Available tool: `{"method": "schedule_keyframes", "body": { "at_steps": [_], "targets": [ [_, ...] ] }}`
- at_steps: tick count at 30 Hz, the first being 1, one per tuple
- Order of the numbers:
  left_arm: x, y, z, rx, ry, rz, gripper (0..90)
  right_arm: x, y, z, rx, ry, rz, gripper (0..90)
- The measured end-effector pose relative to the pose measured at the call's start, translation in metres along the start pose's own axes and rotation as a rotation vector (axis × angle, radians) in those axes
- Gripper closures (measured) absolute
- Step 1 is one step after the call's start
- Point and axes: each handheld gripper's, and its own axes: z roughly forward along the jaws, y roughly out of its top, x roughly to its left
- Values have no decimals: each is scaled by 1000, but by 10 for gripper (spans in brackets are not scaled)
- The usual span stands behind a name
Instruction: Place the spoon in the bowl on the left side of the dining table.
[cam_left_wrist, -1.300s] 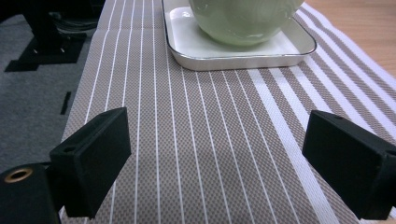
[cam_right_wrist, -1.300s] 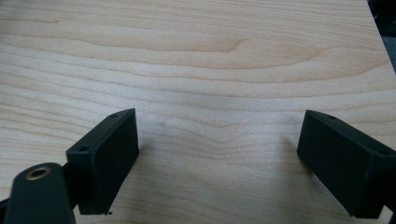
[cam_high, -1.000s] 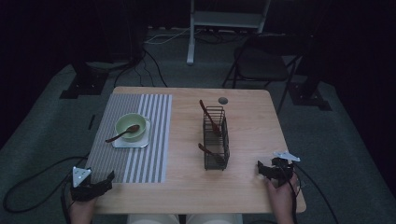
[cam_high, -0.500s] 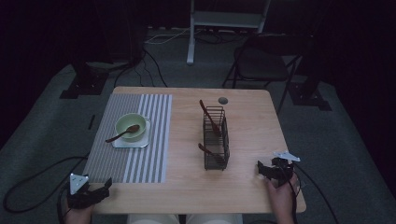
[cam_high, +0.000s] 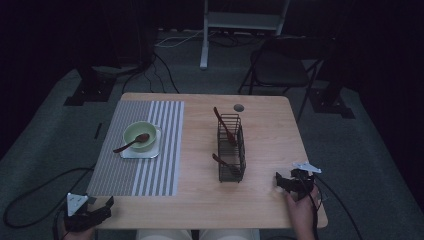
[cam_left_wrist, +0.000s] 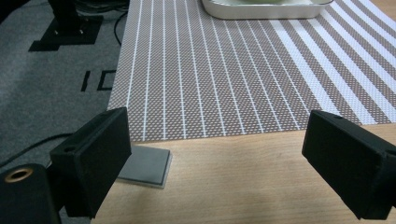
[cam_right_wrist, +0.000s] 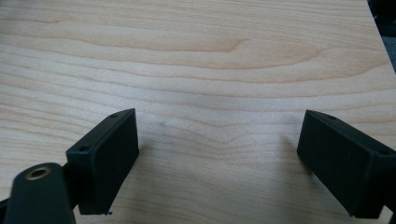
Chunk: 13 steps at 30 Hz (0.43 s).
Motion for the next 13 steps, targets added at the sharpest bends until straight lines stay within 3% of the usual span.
{"method": "schedule_keyframes", "body": {
  "at_steps": [13],
  "targets": [
    [4, 0, 1, -12, 18, -44, 81, 0, -1, -1, 0, 6, -5, 120]
  ]
}}
